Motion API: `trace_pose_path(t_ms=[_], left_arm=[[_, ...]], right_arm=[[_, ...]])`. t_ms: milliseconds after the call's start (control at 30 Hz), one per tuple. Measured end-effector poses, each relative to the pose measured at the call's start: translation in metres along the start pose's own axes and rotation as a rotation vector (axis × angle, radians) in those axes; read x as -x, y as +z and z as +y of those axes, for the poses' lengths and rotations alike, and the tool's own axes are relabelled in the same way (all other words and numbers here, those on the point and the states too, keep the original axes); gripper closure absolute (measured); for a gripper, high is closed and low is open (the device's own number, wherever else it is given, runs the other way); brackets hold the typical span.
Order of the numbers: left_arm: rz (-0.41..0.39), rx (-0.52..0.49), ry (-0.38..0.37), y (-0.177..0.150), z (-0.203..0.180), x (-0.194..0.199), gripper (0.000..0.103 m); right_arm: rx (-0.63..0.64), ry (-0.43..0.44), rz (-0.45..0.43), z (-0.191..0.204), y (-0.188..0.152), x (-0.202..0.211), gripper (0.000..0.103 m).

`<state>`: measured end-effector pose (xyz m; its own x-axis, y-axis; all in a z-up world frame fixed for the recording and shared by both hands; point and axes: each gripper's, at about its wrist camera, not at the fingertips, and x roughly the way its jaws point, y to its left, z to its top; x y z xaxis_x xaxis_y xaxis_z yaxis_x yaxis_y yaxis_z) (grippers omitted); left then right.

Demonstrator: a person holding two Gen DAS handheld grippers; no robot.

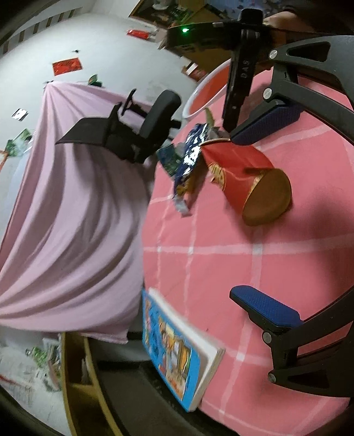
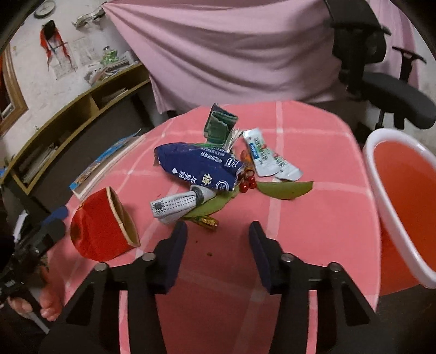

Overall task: Collect trash
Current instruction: 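Reach the left gripper to the red paper cup and close on it, then carry the red cup with the left gripper while the right gripper grasps the green battery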

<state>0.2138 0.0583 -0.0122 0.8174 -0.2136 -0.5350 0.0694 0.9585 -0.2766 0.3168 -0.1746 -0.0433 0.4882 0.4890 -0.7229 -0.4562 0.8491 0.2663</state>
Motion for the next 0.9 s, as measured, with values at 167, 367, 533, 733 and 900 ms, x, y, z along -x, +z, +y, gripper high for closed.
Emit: trace_pose_path(t_ms=[167,367,533,733,900], left_arm=[[0.047,-0.040,-0.043,0.005,-0.009,-0.013,0.020],[0.122,-0.055,-0.083,0.004,-0.009,-0.024,0.060],[0.118,-0.001,-0.080,0.002,0.000,-0.018,0.060],[0.037,0.098,0.075,0.002,0.012,-0.008,0.060],[0.001,0.156,0.172,0.003,0.017,-0.006,0.060]], right_arm=[[0.062,-0.026,0.020,0.008,0.009,-0.010,0.071],[0.144,-0.034,0.047,0.020,0.015,-0.026,0.077],[0.192,-0.016,0.061,0.027,0.009,-0.027,0.085],[0.222,-0.019,0.081,0.032,0.007,-0.030,0.084],[0.214,-0.010,0.084,0.034,0.009,-0.034,0.085]])
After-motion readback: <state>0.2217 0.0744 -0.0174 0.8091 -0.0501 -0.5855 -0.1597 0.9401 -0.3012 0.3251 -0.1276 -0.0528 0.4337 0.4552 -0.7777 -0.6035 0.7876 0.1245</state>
